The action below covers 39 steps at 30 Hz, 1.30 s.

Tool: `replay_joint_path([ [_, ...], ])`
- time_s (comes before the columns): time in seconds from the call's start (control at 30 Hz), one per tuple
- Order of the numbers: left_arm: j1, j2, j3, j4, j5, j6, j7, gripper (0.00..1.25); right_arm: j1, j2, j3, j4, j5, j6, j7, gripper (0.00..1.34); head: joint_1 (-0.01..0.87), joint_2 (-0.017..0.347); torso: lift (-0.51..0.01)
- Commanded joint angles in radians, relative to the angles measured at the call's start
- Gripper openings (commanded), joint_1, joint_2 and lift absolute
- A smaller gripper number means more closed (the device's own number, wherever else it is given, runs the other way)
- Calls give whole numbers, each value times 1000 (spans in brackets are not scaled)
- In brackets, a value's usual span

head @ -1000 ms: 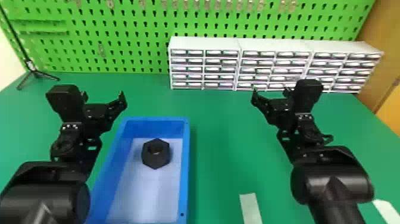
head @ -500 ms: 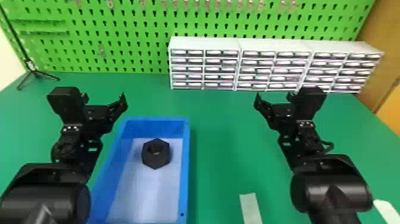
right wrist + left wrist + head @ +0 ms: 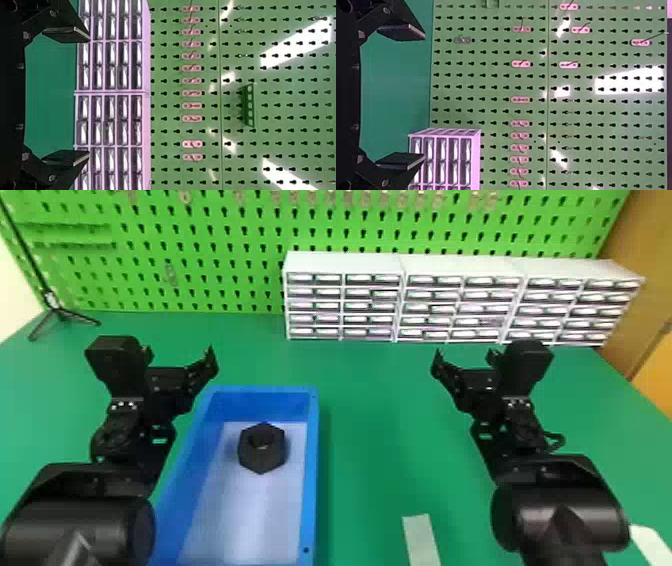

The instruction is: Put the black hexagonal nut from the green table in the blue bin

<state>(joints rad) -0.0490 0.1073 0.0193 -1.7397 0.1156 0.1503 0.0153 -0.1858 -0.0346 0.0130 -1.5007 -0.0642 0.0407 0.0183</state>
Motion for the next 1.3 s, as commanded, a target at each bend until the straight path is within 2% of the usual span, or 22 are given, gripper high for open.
replay_joint_path([
  [0.0, 0, 0, 1, 0, 2, 0, 0, 1045, 0, -1, 1, 2, 0, -5, 0, 1078, 686, 28, -96],
  [1.27, 1, 0, 4, 5, 13, 0, 0, 1045, -6, 1, 12, 2, 1, -5, 0, 1078, 686, 28, -96],
])
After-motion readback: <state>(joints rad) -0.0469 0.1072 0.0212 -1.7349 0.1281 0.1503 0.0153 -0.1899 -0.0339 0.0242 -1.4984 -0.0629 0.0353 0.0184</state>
